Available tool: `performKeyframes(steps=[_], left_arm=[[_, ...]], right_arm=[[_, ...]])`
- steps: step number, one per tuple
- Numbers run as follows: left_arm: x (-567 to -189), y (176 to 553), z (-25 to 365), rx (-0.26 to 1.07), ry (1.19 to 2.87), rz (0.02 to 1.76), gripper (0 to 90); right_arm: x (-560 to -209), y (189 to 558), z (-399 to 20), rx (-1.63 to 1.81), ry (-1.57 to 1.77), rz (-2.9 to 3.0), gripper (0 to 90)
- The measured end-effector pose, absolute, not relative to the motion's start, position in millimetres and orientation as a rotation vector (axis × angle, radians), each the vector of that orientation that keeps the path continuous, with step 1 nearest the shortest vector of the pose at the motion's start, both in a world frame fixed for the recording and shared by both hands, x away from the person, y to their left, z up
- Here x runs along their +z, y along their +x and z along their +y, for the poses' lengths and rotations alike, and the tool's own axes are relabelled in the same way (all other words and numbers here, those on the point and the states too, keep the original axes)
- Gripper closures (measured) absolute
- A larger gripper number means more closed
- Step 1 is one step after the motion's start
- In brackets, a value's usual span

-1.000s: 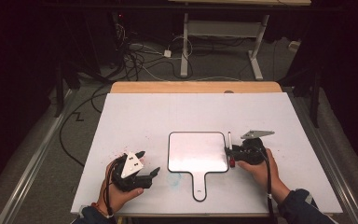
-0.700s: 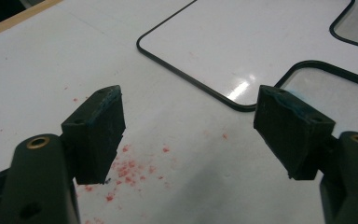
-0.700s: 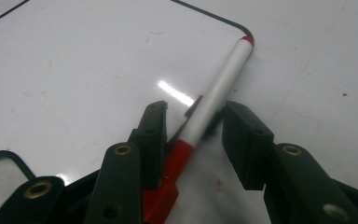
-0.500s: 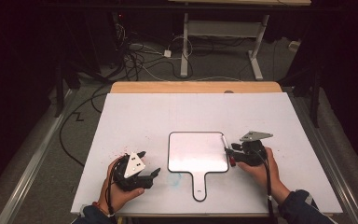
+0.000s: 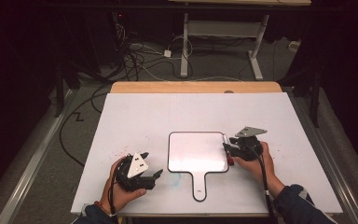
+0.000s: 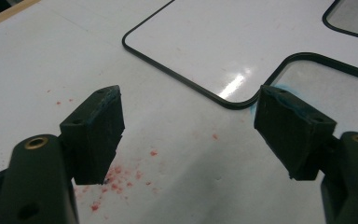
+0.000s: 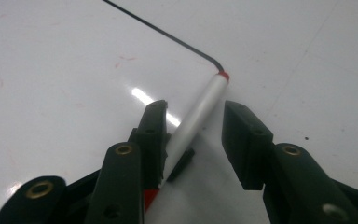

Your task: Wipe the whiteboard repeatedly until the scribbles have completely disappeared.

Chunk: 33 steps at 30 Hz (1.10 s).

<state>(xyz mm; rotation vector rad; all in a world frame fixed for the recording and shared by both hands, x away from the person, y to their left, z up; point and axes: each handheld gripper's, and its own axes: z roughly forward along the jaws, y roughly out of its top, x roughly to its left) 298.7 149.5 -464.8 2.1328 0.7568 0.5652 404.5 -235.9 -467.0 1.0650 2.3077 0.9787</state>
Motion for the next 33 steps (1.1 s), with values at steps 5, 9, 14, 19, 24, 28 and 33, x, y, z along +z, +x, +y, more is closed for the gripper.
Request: performKeyframes(steps=[5,9,14,19,24,28,33], left_arm=[[-465,298,150,0.564,2.135,0.753,23.4],[-465,298,150,0.571,2.135,0.748,23.4],[-465,298,149,0.583,2.141,0.742,23.3],[-465,298,151,0.590,2.140,0.743,23.3],[-466,300,153,0.622,2.141,0.737,22.5],[-467,301,152,0.598,2.136,0.744,22.5],[-468,302,150,0.604,2.146,0.729,22.4]], right_arm=[[-466,404,-237,0.982,1.081,2.293,60.7],[-467,405,-237,0.987,1.088,2.296,59.7],[-463,403,-239,1.010,1.072,2.286,56.4],[-452,398,-241,1.069,1.000,2.263,54.4],[-438,390,-246,1.133,0.915,2.243,51.2],[-428,384,-251,1.172,0.861,2.233,47.9],[-417,375,-257,1.184,0.774,2.222,42.9]])
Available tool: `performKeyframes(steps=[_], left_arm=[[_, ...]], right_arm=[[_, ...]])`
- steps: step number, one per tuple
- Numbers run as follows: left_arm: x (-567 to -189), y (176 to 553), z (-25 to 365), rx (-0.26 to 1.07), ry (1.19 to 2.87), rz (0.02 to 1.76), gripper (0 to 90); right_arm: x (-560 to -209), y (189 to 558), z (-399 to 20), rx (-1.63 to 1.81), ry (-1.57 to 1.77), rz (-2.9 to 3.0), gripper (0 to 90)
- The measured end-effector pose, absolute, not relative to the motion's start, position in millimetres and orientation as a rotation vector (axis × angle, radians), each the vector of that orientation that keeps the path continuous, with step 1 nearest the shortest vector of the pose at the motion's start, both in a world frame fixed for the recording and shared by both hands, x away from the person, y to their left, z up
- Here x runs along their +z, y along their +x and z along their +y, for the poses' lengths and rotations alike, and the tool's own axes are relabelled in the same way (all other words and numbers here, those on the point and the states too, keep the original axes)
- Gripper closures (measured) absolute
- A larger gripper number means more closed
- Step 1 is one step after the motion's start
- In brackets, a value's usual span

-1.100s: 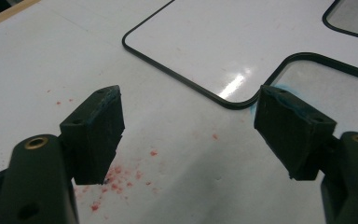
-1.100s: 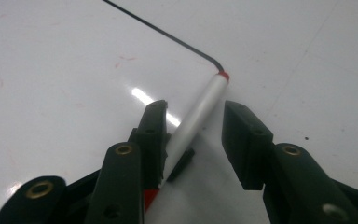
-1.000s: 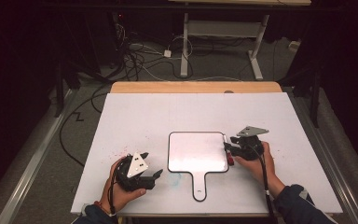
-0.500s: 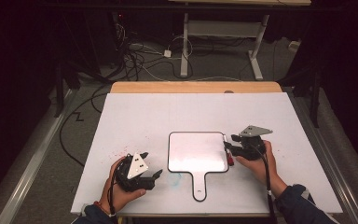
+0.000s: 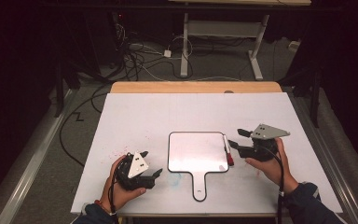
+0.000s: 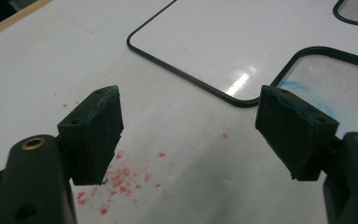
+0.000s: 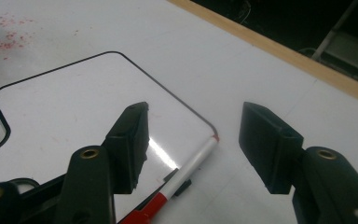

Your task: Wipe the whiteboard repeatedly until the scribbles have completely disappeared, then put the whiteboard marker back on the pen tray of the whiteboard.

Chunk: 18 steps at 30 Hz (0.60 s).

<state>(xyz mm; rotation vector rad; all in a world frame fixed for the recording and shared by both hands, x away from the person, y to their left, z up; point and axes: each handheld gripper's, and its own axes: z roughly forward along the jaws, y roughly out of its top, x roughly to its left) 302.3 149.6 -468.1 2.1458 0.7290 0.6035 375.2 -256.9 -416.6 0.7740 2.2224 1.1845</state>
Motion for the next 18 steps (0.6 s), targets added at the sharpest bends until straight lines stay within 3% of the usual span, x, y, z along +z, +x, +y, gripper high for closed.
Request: performKeyframes(steps=[11,18], left_arm=[[-469,302,152,0.654,2.166,0.728,22.4],[-467,302,156,0.670,2.147,0.746,21.9]], right_arm=[[-401,341,-277,1.191,0.678,2.158,31.5],[-413,320,-301,1.192,0.664,2.116,24.4]])
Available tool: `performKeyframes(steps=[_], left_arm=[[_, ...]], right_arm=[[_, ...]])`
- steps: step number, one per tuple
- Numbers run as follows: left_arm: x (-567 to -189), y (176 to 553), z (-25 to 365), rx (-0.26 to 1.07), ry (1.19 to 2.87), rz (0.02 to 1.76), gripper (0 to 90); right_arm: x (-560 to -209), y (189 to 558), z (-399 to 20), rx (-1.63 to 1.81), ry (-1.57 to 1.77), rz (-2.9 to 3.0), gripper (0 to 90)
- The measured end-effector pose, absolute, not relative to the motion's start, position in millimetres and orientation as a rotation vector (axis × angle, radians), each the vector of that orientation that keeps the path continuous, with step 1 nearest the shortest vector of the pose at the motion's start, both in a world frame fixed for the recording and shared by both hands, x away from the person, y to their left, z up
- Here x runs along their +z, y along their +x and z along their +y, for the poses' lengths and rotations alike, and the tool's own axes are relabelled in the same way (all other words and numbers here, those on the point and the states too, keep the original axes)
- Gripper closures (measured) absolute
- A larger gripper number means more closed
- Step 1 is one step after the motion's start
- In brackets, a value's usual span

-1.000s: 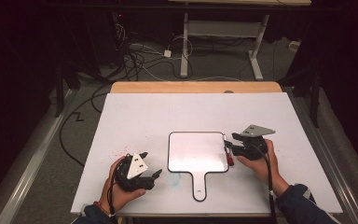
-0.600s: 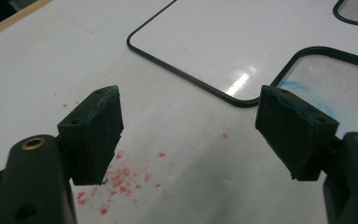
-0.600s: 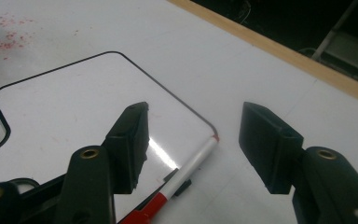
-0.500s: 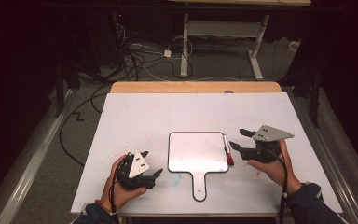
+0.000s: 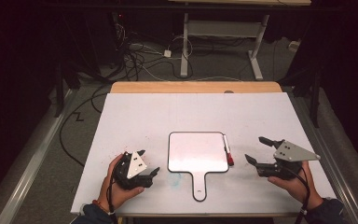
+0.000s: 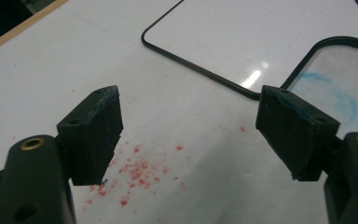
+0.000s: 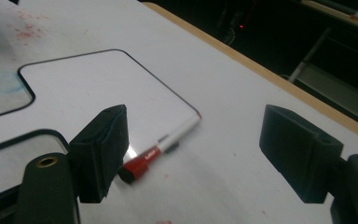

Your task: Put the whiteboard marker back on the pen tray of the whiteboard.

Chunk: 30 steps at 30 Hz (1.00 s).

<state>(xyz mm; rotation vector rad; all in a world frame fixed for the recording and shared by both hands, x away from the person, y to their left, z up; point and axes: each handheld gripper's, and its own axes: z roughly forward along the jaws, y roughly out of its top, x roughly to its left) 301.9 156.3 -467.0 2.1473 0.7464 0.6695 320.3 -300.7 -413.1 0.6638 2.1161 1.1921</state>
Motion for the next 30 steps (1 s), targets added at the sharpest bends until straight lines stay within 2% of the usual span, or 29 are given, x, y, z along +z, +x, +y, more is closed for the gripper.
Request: performKeyframes(steps=[11,30], left_arm=[[-471,303,151,0.681,2.185,0.725,21.9],[-470,302,153,0.684,2.166,0.742,19.5]], right_arm=[[-452,304,-326,1.132,0.793,2.080,24.1],[-442,299,-321,1.165,0.734,2.035,24.8]])
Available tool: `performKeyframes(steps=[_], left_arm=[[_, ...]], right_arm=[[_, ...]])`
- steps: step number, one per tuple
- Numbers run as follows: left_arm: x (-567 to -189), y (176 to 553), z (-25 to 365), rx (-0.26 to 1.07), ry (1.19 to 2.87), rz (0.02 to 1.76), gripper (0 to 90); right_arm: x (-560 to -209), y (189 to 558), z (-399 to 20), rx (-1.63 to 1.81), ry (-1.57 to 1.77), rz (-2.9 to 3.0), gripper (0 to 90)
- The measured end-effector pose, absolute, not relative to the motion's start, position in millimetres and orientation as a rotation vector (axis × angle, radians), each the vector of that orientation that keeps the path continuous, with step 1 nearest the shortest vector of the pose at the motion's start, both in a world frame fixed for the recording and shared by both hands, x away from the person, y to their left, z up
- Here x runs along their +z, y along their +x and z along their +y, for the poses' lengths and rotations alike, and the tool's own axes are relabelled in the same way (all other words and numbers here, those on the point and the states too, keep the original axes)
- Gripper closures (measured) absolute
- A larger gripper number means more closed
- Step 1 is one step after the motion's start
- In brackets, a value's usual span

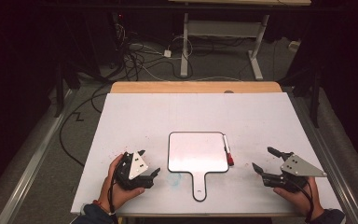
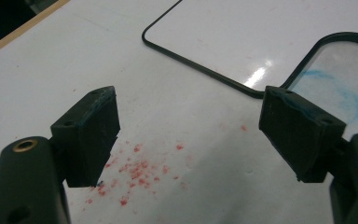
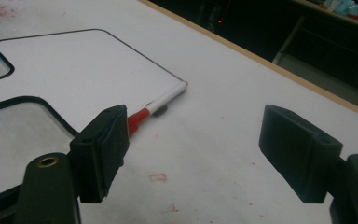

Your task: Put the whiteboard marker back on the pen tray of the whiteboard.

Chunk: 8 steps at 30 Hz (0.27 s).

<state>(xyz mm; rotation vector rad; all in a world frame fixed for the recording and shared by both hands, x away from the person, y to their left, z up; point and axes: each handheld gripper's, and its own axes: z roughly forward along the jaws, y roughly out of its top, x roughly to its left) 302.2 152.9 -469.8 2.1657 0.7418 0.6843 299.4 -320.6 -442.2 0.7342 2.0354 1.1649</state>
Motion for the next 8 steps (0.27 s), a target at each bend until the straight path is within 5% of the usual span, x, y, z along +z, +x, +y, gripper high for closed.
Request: performKeyframes(steps=[8], left_arm=[[-469.0,306.6,154.1,0.697,2.151,0.764,18.1]], right_arm=[[-442.1,301.7,-323.5,1.152,0.747,2.023,24.8]])
